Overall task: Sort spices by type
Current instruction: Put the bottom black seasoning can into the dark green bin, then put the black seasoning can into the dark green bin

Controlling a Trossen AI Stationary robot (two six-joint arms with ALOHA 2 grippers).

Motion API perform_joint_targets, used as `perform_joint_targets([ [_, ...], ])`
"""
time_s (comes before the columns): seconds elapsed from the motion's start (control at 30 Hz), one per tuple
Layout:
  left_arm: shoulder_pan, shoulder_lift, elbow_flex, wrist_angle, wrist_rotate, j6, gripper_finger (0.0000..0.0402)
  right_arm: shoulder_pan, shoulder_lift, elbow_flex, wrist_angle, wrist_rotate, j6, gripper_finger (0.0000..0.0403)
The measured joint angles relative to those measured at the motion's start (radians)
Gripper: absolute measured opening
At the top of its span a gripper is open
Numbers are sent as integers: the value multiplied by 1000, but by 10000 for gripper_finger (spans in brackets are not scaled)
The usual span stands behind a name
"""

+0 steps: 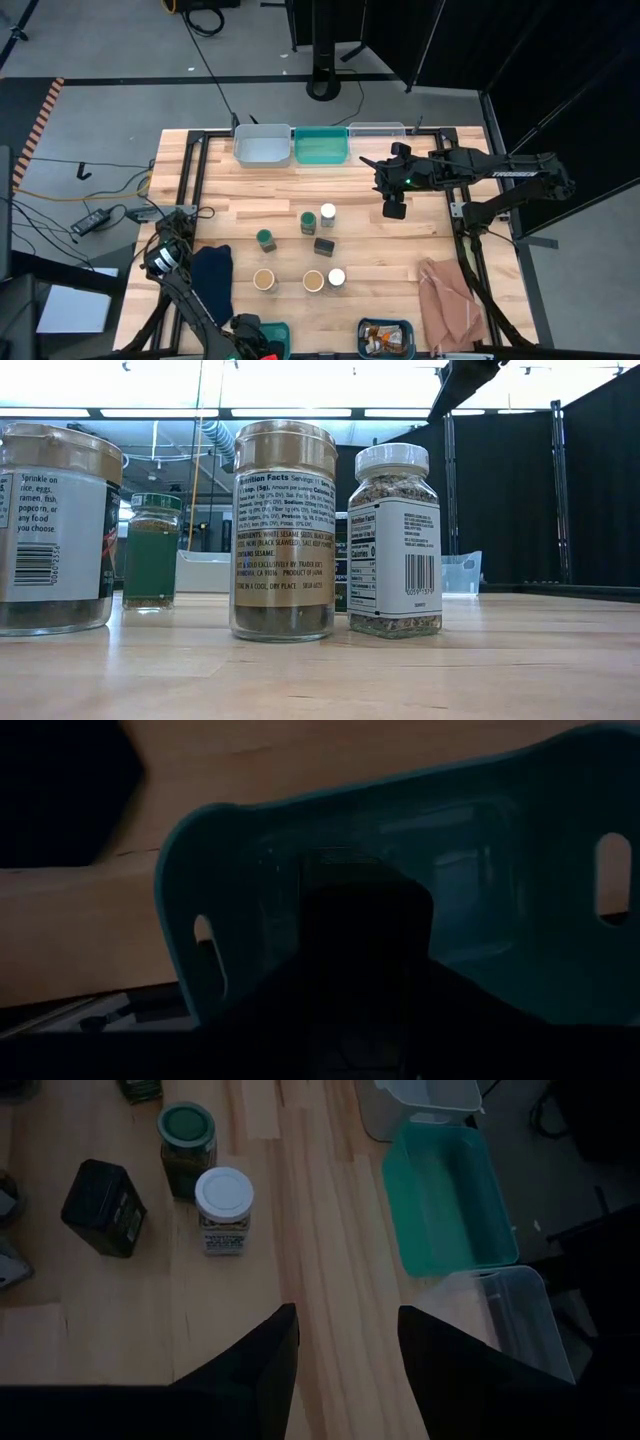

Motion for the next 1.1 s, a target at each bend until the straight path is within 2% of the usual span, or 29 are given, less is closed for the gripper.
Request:
perform_joint_targets([
  [0.77,21,-29,-1,-59,-20,32,252,0,0,0,-1,-1,0,181],
  [1.1,20,-119,-1,-171,-17,32,266,-1,0,0,17,-1,-6,181],
])
